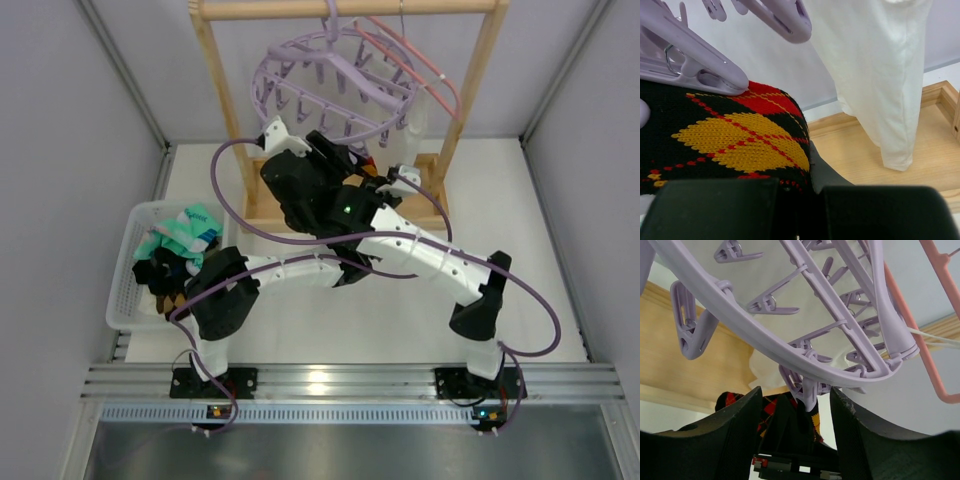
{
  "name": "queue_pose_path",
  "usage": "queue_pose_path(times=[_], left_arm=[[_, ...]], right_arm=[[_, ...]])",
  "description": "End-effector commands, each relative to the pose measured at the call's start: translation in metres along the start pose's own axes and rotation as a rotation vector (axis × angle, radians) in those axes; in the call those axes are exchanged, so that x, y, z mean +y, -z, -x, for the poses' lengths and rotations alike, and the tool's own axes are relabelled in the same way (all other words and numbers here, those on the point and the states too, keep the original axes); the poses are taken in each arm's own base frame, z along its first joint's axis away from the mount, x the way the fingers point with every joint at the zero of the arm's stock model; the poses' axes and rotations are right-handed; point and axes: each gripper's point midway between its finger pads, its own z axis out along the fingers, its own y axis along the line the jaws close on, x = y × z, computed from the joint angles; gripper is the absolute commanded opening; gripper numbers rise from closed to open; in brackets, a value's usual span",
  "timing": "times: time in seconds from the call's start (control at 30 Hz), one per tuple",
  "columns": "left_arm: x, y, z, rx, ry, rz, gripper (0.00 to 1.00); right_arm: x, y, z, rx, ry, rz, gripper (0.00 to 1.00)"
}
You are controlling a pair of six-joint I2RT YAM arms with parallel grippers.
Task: Remove the socks clipped to the hanger
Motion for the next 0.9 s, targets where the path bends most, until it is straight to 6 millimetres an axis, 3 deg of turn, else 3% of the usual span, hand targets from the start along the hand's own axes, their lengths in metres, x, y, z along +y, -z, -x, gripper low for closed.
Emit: queue_pose_path(times=[0.0,0.2,0.63,0.87], left_arm=[[-0.002,-0.001,0.019,-0.043,0.100,0.005,0.00],[-0.006,0.000,0.015,-0.044,0.112,-0.012,0.00],[-0.009,0.003,0.015,-0.054,0.138,-0.041,0.00],[-0.014,0.002,0.010,-0.052,0.134,-0.053,0.00]], right_arm=[[0.002,-0.004,-0.002,0.005,-0.057,-0.037,0.55],[0.004,-0.014,-0.013,0.012,-0.054,-0.082,0.58],[-0.014,-0.031,-0.017,0.009,-0.048,-0.200,0.55],[-0.018,-0.026,-0.021,0.009,-0.024,-0.198,0.52]])
